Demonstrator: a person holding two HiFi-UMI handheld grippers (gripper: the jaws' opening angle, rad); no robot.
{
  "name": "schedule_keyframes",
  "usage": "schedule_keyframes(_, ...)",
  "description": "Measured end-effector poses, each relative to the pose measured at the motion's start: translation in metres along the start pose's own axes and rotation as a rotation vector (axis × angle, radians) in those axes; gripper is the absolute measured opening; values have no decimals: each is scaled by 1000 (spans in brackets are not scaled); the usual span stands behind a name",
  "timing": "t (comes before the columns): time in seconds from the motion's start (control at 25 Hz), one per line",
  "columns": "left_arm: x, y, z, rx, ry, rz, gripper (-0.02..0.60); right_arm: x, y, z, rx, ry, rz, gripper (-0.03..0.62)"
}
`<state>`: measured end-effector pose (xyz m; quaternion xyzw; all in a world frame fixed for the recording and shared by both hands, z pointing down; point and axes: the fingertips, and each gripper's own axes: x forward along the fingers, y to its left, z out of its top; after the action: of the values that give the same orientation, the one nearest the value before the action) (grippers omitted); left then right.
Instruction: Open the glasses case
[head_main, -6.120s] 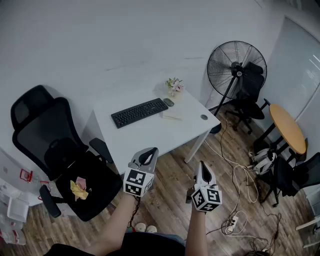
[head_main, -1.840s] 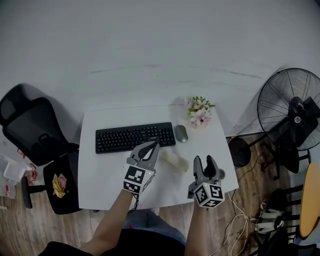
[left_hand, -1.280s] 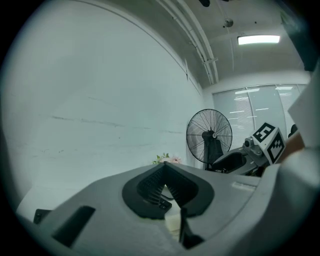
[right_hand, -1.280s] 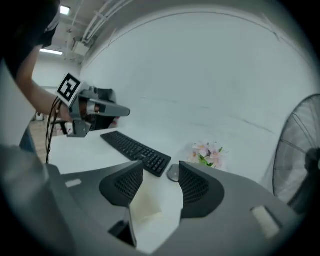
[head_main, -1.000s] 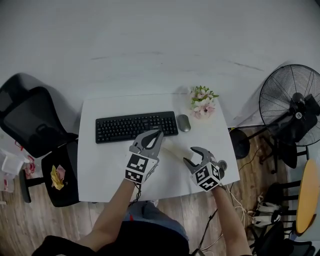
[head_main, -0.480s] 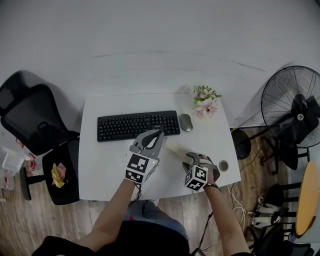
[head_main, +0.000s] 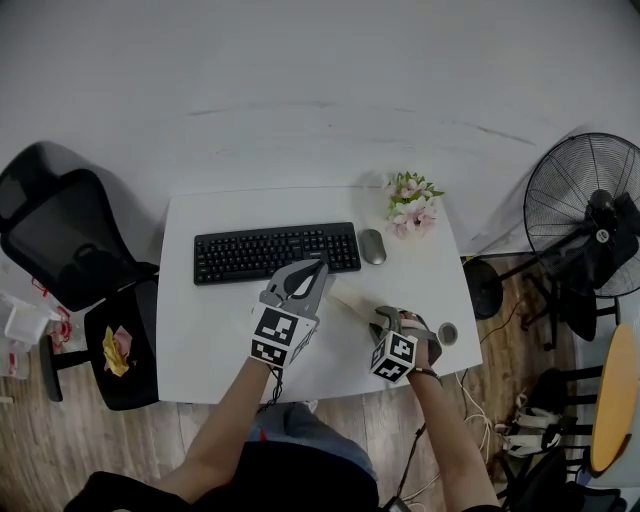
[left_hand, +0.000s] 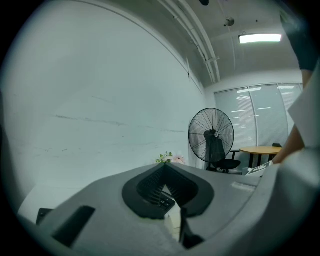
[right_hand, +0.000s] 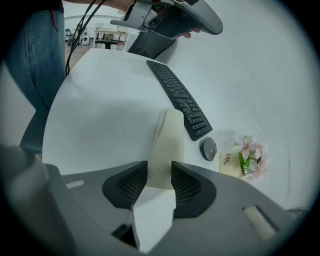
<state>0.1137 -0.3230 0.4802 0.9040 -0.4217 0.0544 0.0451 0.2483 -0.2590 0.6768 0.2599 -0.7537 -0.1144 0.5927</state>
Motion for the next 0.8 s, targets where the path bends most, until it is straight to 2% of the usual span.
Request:
schedule_keyframes(0.36, 3, 2, -2, -2, 4, -1, 8, -7, -6, 1, -1, -18, -6, 96)
schedule_keyframes(0.8, 3, 2, -2, 2, 8, -6, 8, -16, -45, -3, 52, -35, -82, 25)
